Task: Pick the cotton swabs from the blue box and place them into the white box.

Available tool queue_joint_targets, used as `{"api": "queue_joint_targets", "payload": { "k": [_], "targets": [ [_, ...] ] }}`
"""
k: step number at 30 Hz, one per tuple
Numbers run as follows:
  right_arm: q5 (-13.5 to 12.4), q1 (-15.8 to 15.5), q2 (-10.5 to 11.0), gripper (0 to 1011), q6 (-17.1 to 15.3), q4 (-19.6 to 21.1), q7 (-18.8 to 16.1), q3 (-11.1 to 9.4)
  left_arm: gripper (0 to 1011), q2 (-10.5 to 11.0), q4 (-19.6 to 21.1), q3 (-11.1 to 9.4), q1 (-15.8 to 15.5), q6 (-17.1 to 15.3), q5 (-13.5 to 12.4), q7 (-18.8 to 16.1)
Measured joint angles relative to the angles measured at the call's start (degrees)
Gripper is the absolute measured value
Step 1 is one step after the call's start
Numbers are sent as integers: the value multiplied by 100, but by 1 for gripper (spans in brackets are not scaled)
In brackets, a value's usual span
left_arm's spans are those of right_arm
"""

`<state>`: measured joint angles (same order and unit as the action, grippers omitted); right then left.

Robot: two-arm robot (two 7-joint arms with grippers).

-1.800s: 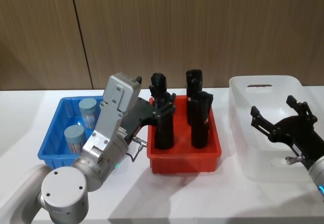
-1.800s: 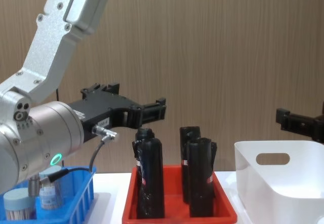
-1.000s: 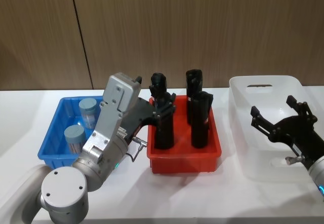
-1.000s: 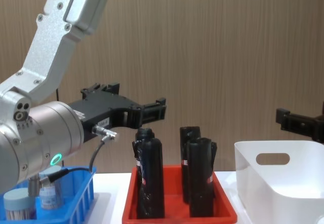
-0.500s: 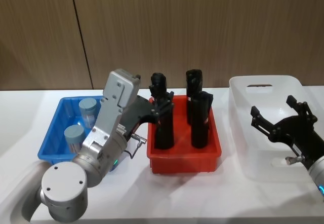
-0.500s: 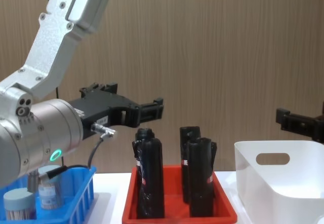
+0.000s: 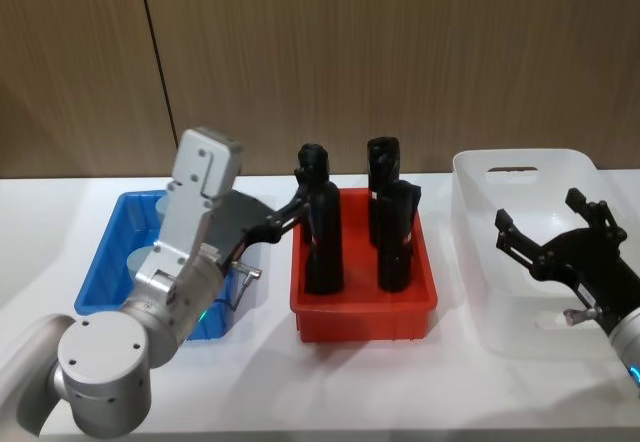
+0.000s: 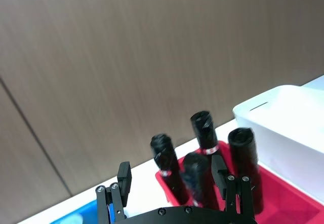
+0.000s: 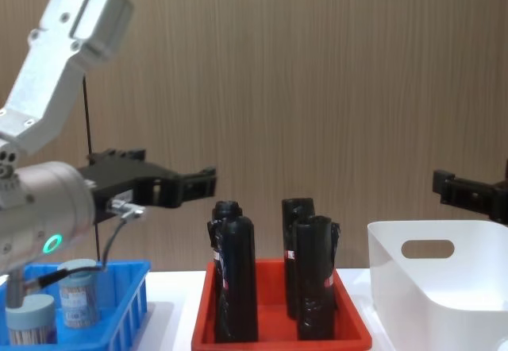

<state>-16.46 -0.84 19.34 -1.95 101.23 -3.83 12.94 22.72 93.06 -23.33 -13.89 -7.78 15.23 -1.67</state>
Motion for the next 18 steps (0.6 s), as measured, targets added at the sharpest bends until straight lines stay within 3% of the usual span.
{"api": "queue_joint_targets", "payload": {
  "k": [18],
  "targets": [
    [0,0,0,1002,0,0,0,0,1003,254,325,279,508,-495,954,-984]
  ]
}}
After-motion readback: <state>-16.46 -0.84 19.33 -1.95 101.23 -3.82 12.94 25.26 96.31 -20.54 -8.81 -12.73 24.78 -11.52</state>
